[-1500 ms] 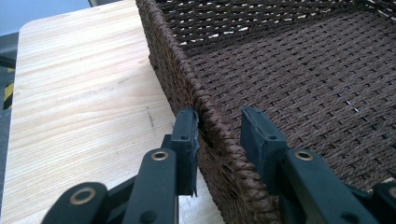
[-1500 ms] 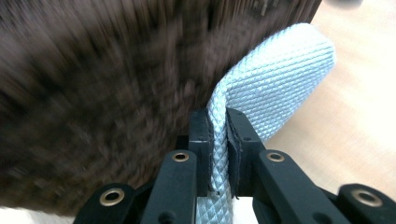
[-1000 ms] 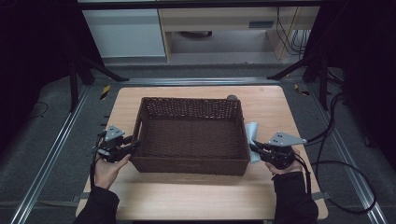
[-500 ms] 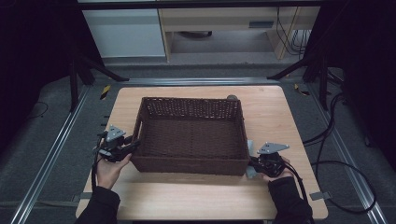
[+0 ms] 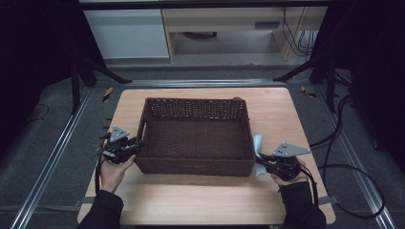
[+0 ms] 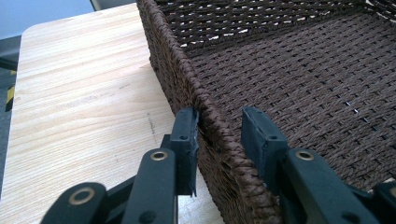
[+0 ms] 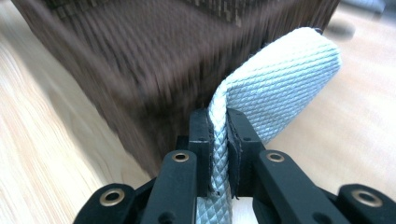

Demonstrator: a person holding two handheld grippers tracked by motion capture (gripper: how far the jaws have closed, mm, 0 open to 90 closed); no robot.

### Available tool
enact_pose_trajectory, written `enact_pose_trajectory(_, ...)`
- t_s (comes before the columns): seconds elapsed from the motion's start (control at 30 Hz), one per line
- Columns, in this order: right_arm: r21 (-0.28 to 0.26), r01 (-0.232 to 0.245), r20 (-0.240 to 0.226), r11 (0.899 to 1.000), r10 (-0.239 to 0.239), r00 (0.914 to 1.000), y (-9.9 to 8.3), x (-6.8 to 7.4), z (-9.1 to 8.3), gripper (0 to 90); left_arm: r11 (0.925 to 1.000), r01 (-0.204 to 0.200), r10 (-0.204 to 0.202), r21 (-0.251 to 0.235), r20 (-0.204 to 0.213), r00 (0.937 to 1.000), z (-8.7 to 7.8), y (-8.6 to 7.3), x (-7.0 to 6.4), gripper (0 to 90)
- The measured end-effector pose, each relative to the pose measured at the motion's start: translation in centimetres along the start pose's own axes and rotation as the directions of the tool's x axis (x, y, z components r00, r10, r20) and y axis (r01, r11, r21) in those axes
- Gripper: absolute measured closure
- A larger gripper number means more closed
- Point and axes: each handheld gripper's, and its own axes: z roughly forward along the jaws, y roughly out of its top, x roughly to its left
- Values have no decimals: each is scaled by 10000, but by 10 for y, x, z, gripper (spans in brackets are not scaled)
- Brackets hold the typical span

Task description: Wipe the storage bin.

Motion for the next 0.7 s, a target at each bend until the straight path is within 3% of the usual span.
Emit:
enact_pose_trajectory(0.17, 911, -190, -56, 9957, 196, 9998, -16, -2, 14, 822, 10000, -7, 7, 1, 2, 10000, 0, 0, 0, 659)
enact_pose_trajectory(0.37, 1422, -455, -111, 9888, 476, 9988, -28, -1, 18, 822, 10000, 18, -18, 6, 17, 10000, 0, 0, 0, 658)
enact_pose_trajectory(0.47, 861, -355, -116, 9957, 367, 9993, -20, 0, 9, 822, 10000, 11, -11, -1, 28, 10000, 0, 0, 0, 657)
enact_pose_trajectory(0.53, 50, -220, -50, 9997, 220, 9997, -10, 2, -4, 822, 10000, 17, -17, 6, 58, 10000, 0, 0, 1, 655)
enact_pose_trajectory(0.7, -989, 222, 33, 9949, -219, 9998, 5, 9, -26, 822, 9999, 124, -125, 64, 147, 9998, 0, 0, 2, 650)
